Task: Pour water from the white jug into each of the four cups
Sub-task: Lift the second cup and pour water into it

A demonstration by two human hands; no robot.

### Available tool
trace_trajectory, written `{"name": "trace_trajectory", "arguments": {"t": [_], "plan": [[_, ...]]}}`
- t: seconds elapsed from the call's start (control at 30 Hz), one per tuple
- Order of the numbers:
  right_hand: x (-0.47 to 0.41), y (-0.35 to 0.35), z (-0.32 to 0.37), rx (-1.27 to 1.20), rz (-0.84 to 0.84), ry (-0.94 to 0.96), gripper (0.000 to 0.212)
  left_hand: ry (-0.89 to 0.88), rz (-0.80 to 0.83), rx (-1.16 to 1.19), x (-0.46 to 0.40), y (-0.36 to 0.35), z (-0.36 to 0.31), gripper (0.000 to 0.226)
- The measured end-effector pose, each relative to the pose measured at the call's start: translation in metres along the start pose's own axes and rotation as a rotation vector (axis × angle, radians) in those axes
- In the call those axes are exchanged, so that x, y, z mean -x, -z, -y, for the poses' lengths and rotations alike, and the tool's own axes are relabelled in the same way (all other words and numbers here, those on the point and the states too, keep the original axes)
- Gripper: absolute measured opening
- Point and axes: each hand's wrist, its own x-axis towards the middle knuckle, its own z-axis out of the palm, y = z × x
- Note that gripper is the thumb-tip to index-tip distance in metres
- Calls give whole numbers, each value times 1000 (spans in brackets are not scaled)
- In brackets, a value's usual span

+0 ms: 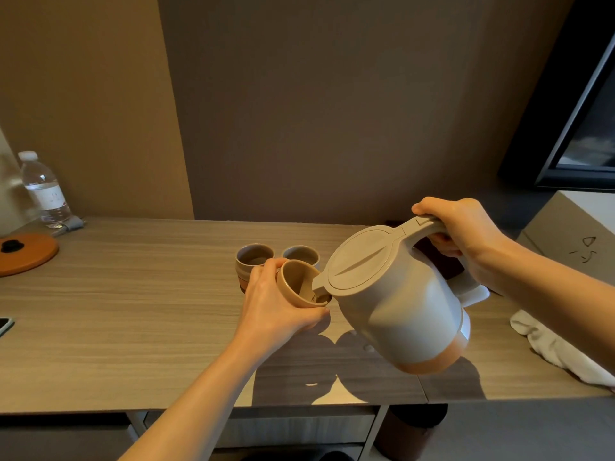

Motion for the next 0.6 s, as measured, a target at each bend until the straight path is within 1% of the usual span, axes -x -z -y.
{"name": "trace_trajectory", "arguments": {"t": [0.6], "plan": [[-3,-3,1,33,16,26,33,48,1,26,2,-3,6,99]]}}
